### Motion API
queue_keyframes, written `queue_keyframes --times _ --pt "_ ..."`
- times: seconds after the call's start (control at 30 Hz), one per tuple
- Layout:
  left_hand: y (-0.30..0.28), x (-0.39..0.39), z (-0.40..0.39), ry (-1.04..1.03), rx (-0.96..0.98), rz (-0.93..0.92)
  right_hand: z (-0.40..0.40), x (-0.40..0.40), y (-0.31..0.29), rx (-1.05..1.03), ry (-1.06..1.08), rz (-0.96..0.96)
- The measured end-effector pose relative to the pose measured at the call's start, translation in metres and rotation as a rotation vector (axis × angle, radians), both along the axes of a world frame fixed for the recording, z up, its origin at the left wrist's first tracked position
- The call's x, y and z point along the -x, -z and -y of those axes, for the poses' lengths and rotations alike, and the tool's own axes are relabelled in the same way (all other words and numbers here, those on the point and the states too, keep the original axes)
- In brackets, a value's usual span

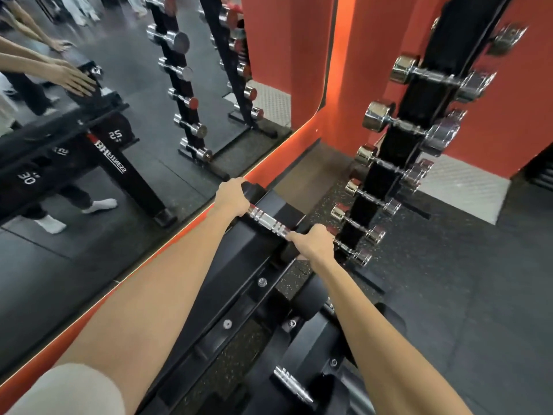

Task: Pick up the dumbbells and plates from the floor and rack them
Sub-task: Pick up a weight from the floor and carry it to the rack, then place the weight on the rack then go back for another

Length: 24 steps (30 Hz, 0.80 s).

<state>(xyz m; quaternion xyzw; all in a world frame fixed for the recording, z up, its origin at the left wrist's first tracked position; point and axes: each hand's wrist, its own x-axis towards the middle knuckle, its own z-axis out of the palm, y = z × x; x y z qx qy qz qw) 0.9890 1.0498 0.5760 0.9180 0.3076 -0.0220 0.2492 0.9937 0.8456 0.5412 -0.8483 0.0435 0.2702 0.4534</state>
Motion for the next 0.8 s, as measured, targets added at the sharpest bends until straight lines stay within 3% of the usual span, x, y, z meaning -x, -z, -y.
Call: queue_keyframes --times 0.17,0.3,0.37,0.5,0.67,0.8 --pt "-0.002 0.009 0.006 0.041 -0.184 -0.094 -0.003 0.006 -0.006 -0.075 -0.021 -0.037" --pt "-0.006 0.036 0.042 0.184 -0.311 -0.090 0.012 0.021 -0.024 -0.004 -0.138 0.126" --pt "-0.009 0.055 0.064 0.253 -0.167 -0.022 0.023 0.035 -0.034 -0.021 -0.179 0.162" --pt "-0.024 0.115 0.117 0.293 0.468 0.091 0.076 0.084 -0.044 -0.130 -0.077 0.088" --pt "-0.018 0.199 0.212 0.559 0.581 0.028 0.183 0.183 -0.035 -0.225 0.184 0.044" --pt "-0.023 0.257 0.301 0.789 0.508 -0.049 0.264 0.272 -0.037 -0.241 0.319 0.083"
